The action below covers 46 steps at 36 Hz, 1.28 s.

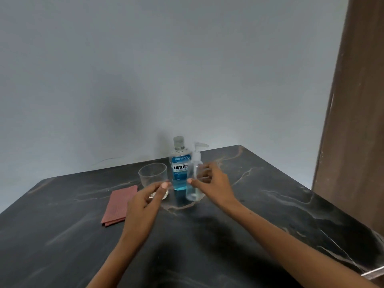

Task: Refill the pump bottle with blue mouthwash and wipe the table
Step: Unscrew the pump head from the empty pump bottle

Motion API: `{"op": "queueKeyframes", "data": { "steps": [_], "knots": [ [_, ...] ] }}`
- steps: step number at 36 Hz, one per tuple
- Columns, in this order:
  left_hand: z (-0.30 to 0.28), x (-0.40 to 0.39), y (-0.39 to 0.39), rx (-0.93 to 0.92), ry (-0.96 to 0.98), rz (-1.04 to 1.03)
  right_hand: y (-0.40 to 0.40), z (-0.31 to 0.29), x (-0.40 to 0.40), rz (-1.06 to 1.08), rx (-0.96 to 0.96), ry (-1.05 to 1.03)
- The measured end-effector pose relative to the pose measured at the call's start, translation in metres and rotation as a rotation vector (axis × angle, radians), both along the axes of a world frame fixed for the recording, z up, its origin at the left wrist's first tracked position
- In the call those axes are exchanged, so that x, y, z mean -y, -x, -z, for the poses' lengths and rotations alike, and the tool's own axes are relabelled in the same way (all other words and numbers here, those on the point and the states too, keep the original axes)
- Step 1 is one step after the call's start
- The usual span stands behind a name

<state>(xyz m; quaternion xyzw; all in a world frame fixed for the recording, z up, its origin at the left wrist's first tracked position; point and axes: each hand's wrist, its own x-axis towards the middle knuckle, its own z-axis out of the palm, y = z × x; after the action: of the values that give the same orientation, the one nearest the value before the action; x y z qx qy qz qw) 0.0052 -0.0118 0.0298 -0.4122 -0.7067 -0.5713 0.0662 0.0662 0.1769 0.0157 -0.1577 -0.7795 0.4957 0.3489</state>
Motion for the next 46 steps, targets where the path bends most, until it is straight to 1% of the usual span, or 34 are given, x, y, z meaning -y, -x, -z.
{"op": "queueKeyframes", "data": {
  "steps": [3, 4, 6, 9, 12, 15, 17, 22, 28, 31, 33, 35, 37, 39, 41, 44, 46],
  "knots": [
    [-0.010, 0.012, 0.005, 0.161, -0.044, 0.086, -0.012, -0.010, 0.028, -0.328, -0.002, 0.102],
    [-0.012, 0.016, 0.008, 0.215, -0.045, 0.119, -0.014, -0.012, 0.035, -0.409, 0.018, 0.126],
    [-0.016, 0.022, 0.013, 0.260, -0.039, 0.137, -0.015, -0.014, 0.047, -0.527, 0.089, 0.142],
    [-0.022, 0.031, 0.016, 0.292, -0.062, 0.214, -0.016, -0.014, 0.060, -0.651, 0.180, 0.144],
    [-0.024, 0.037, 0.017, 0.332, -0.081, 0.300, -0.018, -0.013, 0.067, -0.731, 0.199, 0.166],
    [-0.022, 0.041, 0.018, 0.393, -0.074, 0.361, -0.021, -0.012, 0.069, -0.828, 0.213, 0.232],
    [-0.021, 0.041, 0.018, 0.413, -0.075, 0.369, -0.023, -0.011, 0.068, -0.887, 0.231, 0.251],
    [-0.022, 0.033, 0.014, 0.459, -0.156, 0.224, -0.024, -0.009, 0.065, -0.848, 0.225, 0.248],
    [-0.022, 0.023, 0.006, 0.477, -0.190, 0.091, -0.024, -0.002, 0.059, -0.690, 0.194, 0.220],
    [-0.024, 0.020, 0.004, 0.479, -0.152, 0.103, -0.025, -0.002, 0.057, -0.659, 0.168, 0.228],
    [-0.027, 0.020, 0.003, 0.498, -0.096, 0.168, -0.027, -0.004, 0.056, -0.658, 0.156, 0.250],
    [-0.030, 0.021, 0.002, 0.501, -0.093, 0.216, -0.028, -0.006, 0.056, -0.661, 0.153, 0.262],
    [-0.031, 0.020, 0.002, 0.484, -0.124, 0.193, -0.029, -0.007, 0.055, -0.661, 0.148, 0.259],
    [-0.031, 0.018, 0.001, 0.509, -0.188, 0.143, -0.029, -0.007, 0.056, -0.648, 0.141, 0.254],
    [-0.031, 0.015, -0.001, 0.532, -0.207, 0.092, -0.029, -0.006, 0.058, -0.635, 0.134, 0.247],
    [-0.032, 0.012, -0.002, 0.544, -0.120, 0.060, -0.029, -0.004, 0.060, -0.626, 0.147, 0.242],
    [-0.033, 0.013, -0.004, 0.552, -0.062, 0.114, -0.029, -0.004, 0.059, -0.625, 0.148, 0.254]
  ]
}}
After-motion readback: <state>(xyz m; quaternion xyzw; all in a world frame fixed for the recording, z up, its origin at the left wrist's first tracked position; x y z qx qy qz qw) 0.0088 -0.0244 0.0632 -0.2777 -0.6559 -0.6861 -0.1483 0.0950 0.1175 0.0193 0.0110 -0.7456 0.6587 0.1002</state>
